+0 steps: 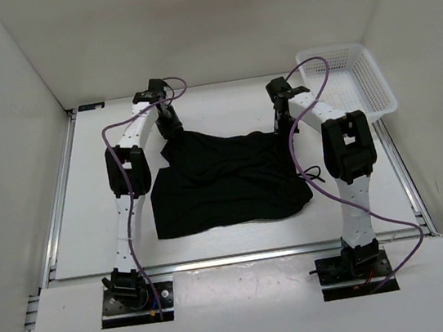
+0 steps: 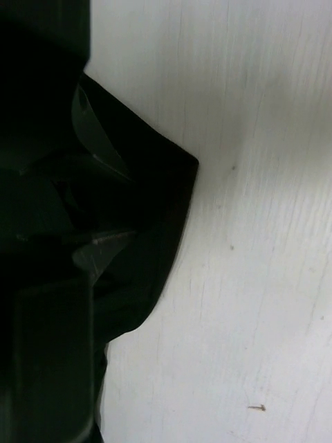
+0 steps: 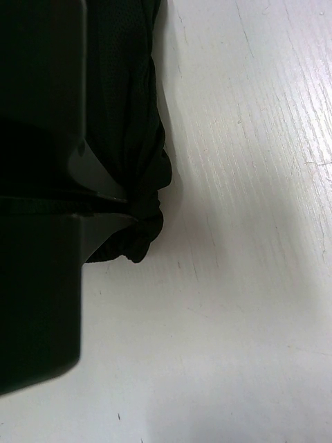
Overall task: Fold and stack the shorts
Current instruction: Flatten the shorts out
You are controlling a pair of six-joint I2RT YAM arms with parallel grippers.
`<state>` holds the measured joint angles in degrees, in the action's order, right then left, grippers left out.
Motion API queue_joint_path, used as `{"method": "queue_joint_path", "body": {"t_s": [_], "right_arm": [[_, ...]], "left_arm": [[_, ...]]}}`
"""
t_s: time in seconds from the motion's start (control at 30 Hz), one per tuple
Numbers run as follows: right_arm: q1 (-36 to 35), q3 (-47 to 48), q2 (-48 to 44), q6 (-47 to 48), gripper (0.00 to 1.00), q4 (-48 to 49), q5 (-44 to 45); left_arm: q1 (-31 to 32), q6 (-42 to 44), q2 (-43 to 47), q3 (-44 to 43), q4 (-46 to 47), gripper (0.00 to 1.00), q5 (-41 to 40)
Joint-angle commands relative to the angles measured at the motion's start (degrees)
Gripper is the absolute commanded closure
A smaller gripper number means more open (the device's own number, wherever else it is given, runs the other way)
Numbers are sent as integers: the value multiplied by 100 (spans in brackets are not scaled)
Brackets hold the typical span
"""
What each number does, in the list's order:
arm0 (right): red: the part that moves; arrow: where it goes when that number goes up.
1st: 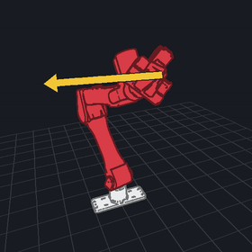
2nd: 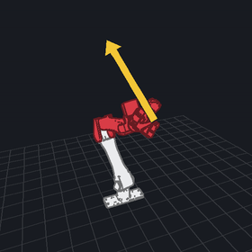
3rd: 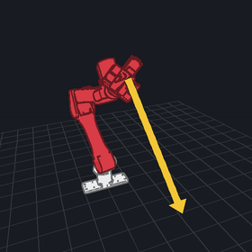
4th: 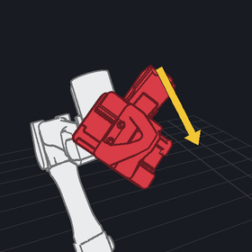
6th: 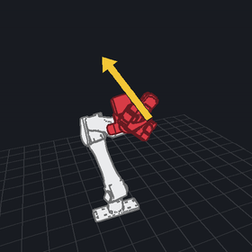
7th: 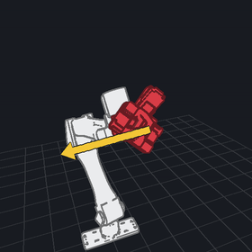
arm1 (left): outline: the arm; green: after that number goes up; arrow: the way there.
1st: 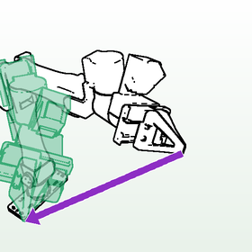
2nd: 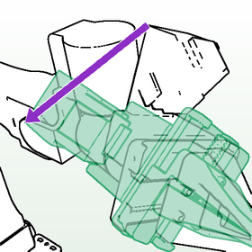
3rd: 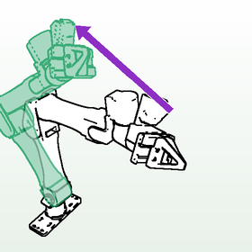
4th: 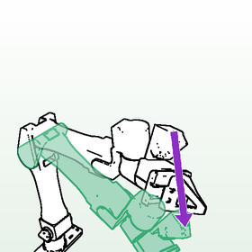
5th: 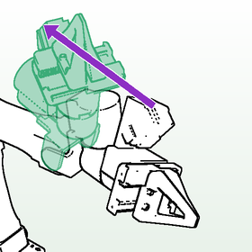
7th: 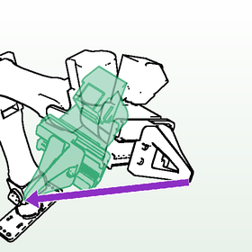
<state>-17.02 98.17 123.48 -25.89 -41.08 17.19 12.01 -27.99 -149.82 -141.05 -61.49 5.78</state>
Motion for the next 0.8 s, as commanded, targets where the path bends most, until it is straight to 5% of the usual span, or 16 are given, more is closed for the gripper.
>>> {"method": "queue_joint_path", "body": {"t_s": [0.0,0.27,0.47,0.77], "right_arm": [[-39,238,-166,31,100,-111,-23],[-39,185,-166,31,100,-111,30],[-39,185,-166,31,100,-111,30],[-39,185,-166,31,100,-163,30]], "left_arm": [[65,65,-30,-89,-81,58,-130],[117,118,84,-19,-82,43,-473],[170,-31,576,507,5,43,-1342],[223,-251,577,597,41,44,-1615]]}}
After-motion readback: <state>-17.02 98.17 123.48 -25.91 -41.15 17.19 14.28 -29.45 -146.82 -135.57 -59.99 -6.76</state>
